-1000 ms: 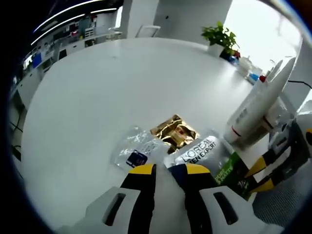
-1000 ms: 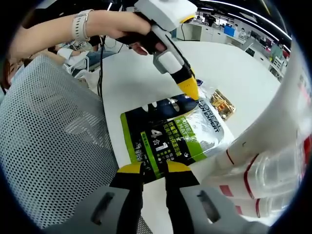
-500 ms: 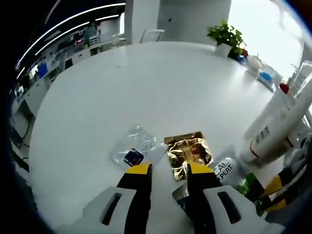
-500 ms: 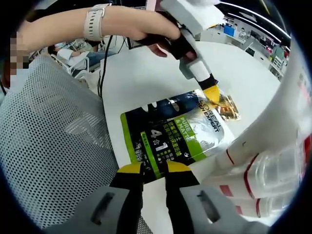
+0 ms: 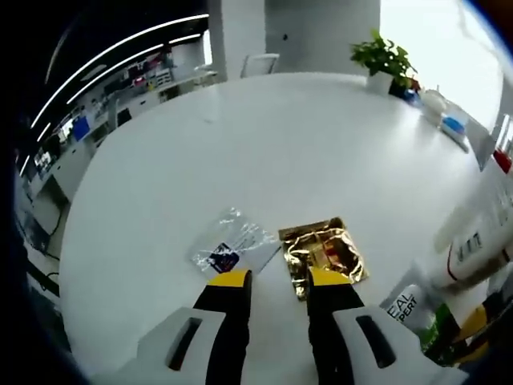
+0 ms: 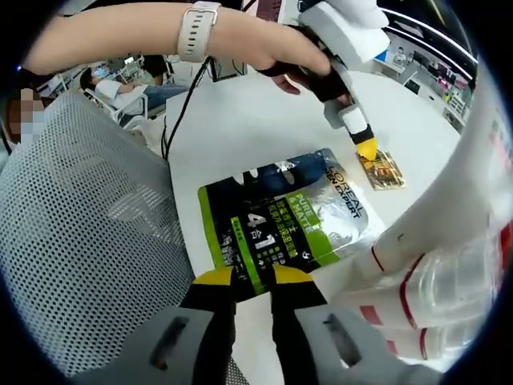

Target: Arrange the skincare products in the storage area until every visible bottle or jar stands upright without overlapping.

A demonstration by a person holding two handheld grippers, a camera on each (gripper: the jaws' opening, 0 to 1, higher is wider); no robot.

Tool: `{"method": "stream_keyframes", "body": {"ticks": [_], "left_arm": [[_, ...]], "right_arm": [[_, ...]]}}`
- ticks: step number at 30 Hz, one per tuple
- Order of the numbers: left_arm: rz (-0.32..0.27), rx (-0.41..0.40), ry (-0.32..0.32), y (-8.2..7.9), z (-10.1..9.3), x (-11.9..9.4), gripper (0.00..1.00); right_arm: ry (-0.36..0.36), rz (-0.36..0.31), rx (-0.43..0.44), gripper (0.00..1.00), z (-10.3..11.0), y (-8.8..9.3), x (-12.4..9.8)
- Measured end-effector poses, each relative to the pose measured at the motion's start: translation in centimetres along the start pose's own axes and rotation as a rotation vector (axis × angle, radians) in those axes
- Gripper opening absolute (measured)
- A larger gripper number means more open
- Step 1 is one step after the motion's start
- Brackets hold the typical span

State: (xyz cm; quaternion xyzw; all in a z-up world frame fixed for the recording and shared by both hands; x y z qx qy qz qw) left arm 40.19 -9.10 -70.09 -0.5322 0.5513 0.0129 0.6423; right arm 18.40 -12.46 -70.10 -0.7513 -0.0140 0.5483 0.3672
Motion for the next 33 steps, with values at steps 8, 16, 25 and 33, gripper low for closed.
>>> {"method": "stream_keyframes", "body": {"ticks": [8,16,25,33], "left_arm": [[-0.006,-0.02,-0.008,-1.2,1.1,0.9,0.23],[-0.027,0.014,0.011,-1.6,0.8,0.0,0.24],[0.02,0.111,0.121,-0.3,-1.9,-3.9,0.24],[0.149,0.203,0.197,3.6,-2.9,-5.6,0.24]], "right_arm": [[0.038,0.016,-0.055,0.16,-0.5,-0.1,0.1],[0.079,0.061,-0.097,0.09,-1.4,0.0,0.0],[0.097,0.073,-0.108,0.13,-1.4,0.0,-0.1],[0.065,-0.037,-0.047,0.17,-0.8,-1.7,0.2]]}}
Point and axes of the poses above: the point that each gripper's makers call its tool centre point, and the gripper's own axes: x roughly forward along the fingers, z roughly to its left, y roughly out of its underside, the point moved 6 cm from there along -x, roughly backward along the fingers, and after that the axes turned 15 degrees about -x, right-handed, at the moved point
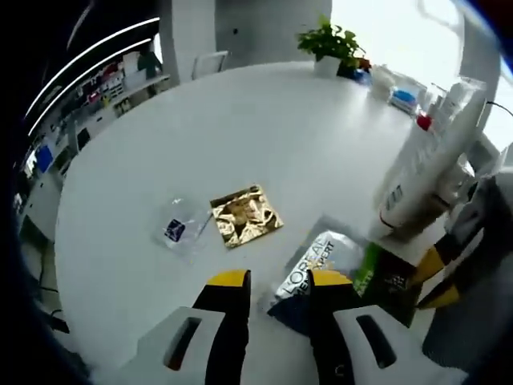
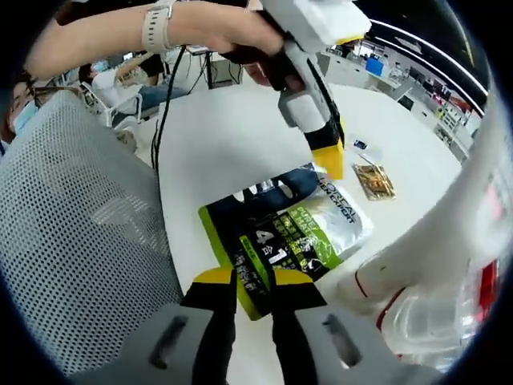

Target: Arrange the skincare products in the storage area until every visible bottle or jar stands upright without overlapping.

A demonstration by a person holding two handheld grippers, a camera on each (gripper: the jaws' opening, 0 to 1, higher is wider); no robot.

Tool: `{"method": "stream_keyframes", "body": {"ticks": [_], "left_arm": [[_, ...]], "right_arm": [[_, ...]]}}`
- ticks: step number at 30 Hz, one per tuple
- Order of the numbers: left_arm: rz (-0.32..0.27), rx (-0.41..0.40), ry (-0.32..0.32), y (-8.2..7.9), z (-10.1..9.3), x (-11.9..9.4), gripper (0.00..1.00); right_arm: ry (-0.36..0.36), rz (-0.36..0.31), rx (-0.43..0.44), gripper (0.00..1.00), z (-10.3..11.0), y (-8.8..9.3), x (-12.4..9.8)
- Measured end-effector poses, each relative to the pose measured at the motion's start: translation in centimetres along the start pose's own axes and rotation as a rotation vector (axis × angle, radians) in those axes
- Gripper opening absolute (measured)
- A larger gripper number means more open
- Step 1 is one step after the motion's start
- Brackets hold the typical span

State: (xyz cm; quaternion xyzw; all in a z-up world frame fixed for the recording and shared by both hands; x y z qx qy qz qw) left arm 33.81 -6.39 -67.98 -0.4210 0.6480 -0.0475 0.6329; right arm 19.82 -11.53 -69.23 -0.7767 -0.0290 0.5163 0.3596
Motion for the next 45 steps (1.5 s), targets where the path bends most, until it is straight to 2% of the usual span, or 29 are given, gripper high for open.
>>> {"method": "stream_keyframes", "body": {"ticks": [2,7,29,41,45], "left_arm": [[0.004,-0.002,0.013,0.6,-0.1,0.1,0.23],[0.031,0.01,0.009,1.6,-0.1,0.8,0.23],[0.022,0.003,0.026,0.8,-0.6,1.7,0.21],[0.016,-0.007,0.036,0.7,-1.1,1.4,0.23],[-0.002,-0.008,0.046,0.5,-1.8,0.7,0.23]], "right_arm": [[0.003,0.022,-0.035,0.18,0.1,0.1,0.3],[-0.005,0.015,-0.026,0.17,0.0,0.4,0.6],[0.001,0.052,-0.008,0.15,-0.3,1.3,0.0],[-0.005,0.057,-0.008,0.17,-0.3,1.2,-0.3],[0.012,0.029,-0.007,0.16,-0.6,0.6,-1.2]]}}
Point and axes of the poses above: the point that each gripper's makers call its tool centre point, and the gripper's own axes: x roughly forward along the fingers, z roughly to its left, y roughly out of its underside, the point moved 6 cm from there along -x, roughly backward along the fingers, and after that the axes turned 15 degrees about -x, right-handed, at the moved point
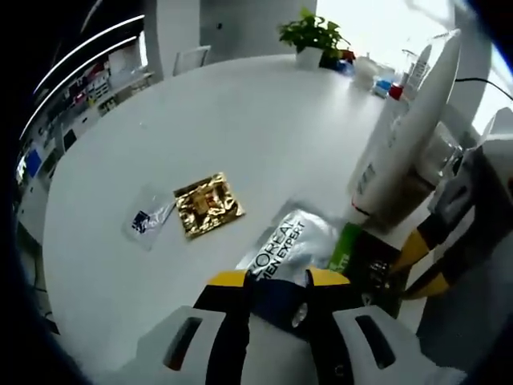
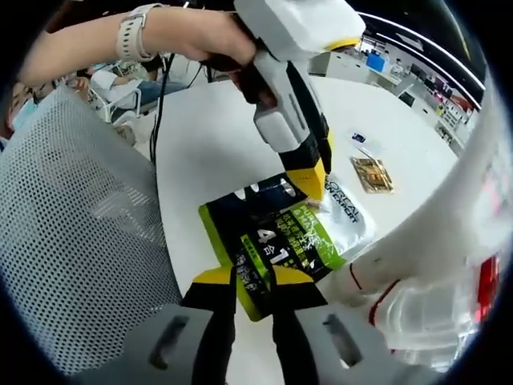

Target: Arrange the skincare products in the storage area until every visible bottle or jar stands upright without overlapping.

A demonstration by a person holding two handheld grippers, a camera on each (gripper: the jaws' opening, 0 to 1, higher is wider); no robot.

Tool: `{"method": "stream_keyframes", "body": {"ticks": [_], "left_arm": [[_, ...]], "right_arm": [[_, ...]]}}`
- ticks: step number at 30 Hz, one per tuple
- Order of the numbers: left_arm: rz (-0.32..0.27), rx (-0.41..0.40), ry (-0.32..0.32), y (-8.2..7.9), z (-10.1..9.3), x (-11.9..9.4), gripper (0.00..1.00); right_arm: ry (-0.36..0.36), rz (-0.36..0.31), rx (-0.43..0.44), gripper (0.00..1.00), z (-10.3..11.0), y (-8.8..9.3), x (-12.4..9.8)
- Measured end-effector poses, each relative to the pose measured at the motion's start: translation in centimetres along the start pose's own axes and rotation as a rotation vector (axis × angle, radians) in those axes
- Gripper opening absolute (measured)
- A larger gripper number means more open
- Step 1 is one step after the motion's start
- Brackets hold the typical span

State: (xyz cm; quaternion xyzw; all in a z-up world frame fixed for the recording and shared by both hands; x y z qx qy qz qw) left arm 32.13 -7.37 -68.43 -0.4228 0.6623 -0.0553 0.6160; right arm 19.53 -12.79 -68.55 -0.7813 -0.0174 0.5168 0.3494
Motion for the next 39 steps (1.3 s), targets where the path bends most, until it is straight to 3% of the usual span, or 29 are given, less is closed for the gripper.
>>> {"method": "stream_keyframes", "body": {"ticks": [9,19,24,36,39], "left_arm": [[-0.066,0.017,-0.001,-1.3,-1.5,-2.8,0.24],[-0.109,0.016,-0.002,-1.5,-3.4,-5.6,0.28],[-0.155,-0.002,-0.006,-1.4,-4.3,-7.1,0.28],[-0.191,-0.021,-0.011,-0.8,-5.8,-9.1,0.31],[-0.193,-0.025,-0.011,-0.7,-6.0,-9.6,0.34]], "right_arm": [[0.047,-0.076,0.014,0.15,-0.5,-1.6,-2.6],[0.118,-0.177,0.018,0.16,-1.1,-3.2,-6.4],[0.157,-0.21,0.039,0.18,-1.6,-3.2,-8.1],[0.271,-0.247,0.096,0.24,-2.9,-2.1,-10.9],[0.286,-0.219,0.105,0.28,-3.1,-1.6,-11.2]]}}
Point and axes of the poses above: the point that each gripper's makers call its tool centre point, and the gripper's own axes: x roughly forward along the fingers, z roughly to its left, y roughly out of its underside, the point moved 6 cm from there along -x, roughly backward along the fingers, and after that the axes turned 15 degrees about -x, right-handed, at the moved point
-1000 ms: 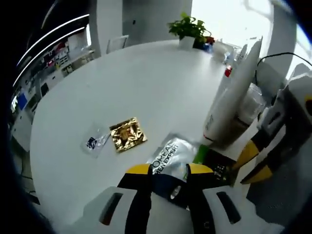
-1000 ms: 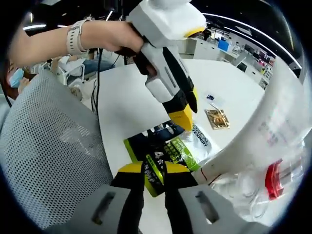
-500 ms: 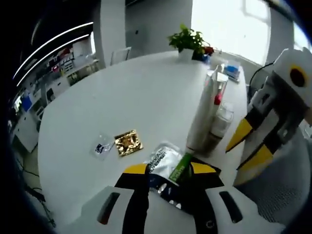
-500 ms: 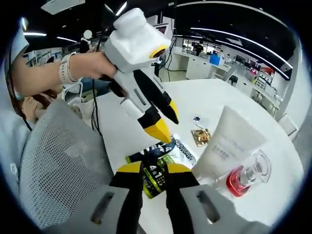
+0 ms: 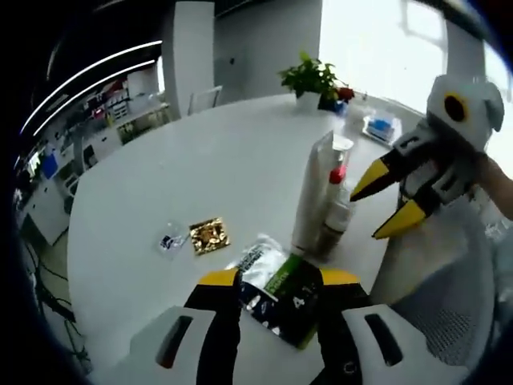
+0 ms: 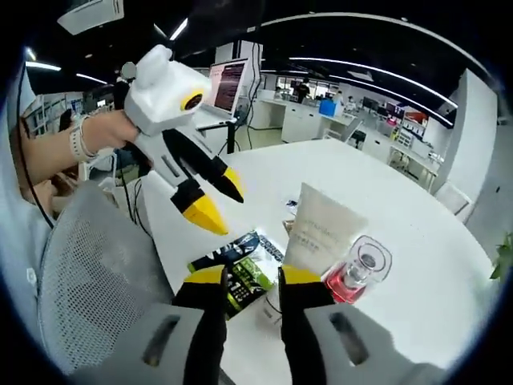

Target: Arrange the skincare products in the storage area until every visible bottle or jar stands upright without overlapping.

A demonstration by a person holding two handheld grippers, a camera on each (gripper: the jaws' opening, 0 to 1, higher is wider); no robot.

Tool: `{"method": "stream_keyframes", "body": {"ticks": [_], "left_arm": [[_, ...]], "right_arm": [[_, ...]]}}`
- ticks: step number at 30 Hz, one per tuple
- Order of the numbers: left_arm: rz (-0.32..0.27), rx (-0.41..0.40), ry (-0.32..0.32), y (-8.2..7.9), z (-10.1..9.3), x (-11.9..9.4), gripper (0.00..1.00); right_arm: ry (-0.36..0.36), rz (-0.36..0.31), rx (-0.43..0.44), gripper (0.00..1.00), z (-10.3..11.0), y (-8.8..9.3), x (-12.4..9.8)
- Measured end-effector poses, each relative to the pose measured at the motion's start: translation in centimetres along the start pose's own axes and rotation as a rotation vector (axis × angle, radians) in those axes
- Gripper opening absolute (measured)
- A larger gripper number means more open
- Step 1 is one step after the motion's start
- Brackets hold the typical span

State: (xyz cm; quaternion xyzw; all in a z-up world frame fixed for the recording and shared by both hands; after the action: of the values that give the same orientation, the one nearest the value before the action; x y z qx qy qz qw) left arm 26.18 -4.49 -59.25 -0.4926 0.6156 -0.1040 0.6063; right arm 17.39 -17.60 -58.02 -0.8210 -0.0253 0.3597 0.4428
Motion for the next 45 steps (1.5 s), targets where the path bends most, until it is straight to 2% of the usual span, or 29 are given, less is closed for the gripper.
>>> {"method": "stream_keyframes", "body": {"ticks": [5,15,24,32,38,45], "left_arm": [[-0.02,-0.01,-0.012,-0.1,-0.2,-1.1,0.38],[-0.042,-0.029,-0.028,0.0,-0.5,-2.4,0.49],[-0.045,-0.032,-0.054,0.6,-0.5,-3.5,0.61],[-0.064,-0.011,-0.07,0.2,-0.5,-4.4,0.68],[-0.055,0.013,-0.074,0.2,-0.5,-4.8,0.75],[-0.064,0.014,-0.094,0.5,-0.5,-5.4,0.86]], "right_arm": [[0.039,-0.01,0.033,0.32,-0.7,0.3,-1.0],[0.109,0.024,0.046,0.44,-1.8,0.5,-2.8],[0.142,0.062,0.099,0.65,-2.5,1.4,-3.6],[0.138,0.059,0.109,0.77,-2.8,1.3,-3.9],[0.114,0.059,0.107,0.89,-2.7,1.4,-3.9],[0.105,0.055,0.099,0.93,-2.7,1.4,-3.9]]}}
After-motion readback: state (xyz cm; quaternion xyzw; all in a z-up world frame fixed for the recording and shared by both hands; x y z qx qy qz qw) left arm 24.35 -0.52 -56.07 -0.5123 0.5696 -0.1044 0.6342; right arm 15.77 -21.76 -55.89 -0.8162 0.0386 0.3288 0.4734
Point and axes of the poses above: the point that each gripper's makers call its tool centre point, and the gripper's own axes: x roughly forward along the fingers, z roughly to its left, y roughly out of its underside, the point moved 6 cm from there along -x, roughly backward along the fingers, and after that the axes turned 15 degrees about -x, right-handed, at the moved point
